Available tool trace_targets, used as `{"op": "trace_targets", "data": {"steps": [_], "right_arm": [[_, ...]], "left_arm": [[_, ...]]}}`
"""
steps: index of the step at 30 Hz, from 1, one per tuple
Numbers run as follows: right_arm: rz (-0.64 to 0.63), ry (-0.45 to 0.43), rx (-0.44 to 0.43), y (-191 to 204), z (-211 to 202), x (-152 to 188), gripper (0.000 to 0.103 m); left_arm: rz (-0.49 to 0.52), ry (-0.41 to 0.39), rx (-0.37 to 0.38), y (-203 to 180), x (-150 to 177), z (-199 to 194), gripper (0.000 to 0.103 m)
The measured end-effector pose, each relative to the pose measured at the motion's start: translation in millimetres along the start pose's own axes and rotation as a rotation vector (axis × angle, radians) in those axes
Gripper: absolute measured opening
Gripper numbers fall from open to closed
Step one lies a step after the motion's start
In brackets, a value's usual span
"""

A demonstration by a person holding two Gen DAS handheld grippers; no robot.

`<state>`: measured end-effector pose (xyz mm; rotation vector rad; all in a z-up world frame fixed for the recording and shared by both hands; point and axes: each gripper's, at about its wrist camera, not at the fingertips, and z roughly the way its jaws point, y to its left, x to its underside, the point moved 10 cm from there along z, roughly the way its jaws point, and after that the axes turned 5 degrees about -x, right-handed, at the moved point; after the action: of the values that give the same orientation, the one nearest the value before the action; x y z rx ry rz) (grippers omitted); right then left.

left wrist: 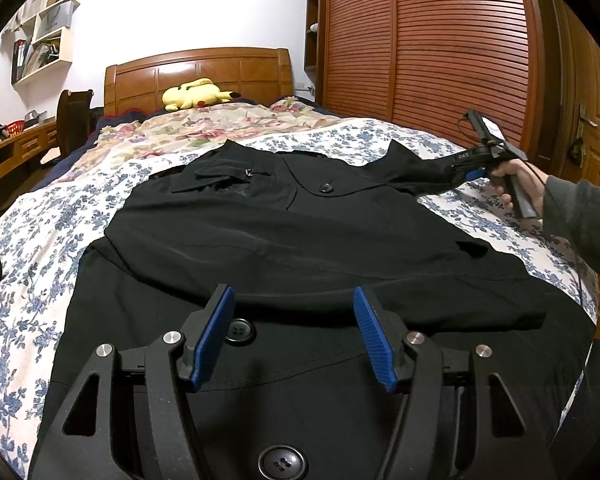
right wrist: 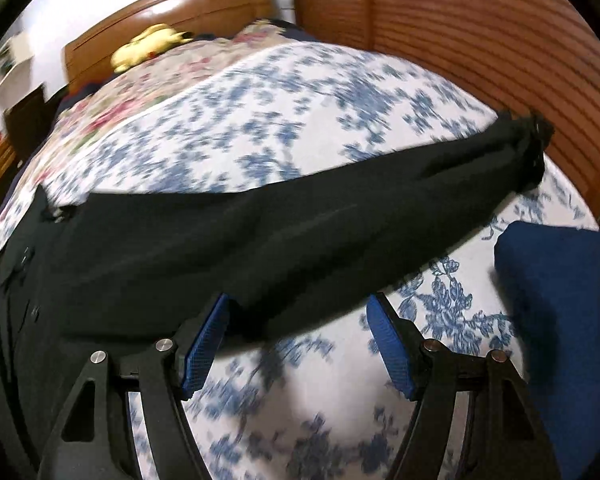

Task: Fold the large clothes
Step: 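Reach the right tool to the other sleeve cuff and grasp it, then fold the held sleeve across the coat front with the right tool and release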

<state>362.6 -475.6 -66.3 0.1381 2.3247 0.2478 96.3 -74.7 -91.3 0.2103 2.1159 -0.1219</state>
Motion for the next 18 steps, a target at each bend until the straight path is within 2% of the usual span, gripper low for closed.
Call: {"op": "trace_targets", "data": {"steps": [4,6,8,9,10,13,18], "right_arm": [[0.057,0.015,-0.005,-8.9,14.5,-6.1,0.073],[0.043,0.011,-0.009,-6.2,16.8,-9.0,0.064],[0.004,0.031,-0.023,0.0,21.6,-11.8,0.029],[-0.026,0.04,-0.037,6.3,21.6,-12.1,0.023],[-0.059,0.039,-0.039,12.1,19.6,-13.5,0.012],[-0.159,0.004,-0.038,36.2,0.1,-19.6,0.009],[-0.299,-0.063,-0.093,88.5,-45.5,-18.9,0.008]], "left_arm": [[-0.001,0.004,0.003,-0.3,0.5,0.4,0.063],[0.0,0.004,0.004,-0.5,0.5,0.4,0.063],[0.0,0.004,0.003,-0.4,0.4,0.4,0.063],[-0.001,0.004,0.003,-0.5,0.4,0.5,0.063],[0.0,0.004,0.004,-0.6,0.4,0.4,0.063],[0.0,0.003,0.002,-0.5,0.2,0.5,0.063],[0.001,-0.002,-0.005,-0.5,0.2,0.5,0.063]]}}
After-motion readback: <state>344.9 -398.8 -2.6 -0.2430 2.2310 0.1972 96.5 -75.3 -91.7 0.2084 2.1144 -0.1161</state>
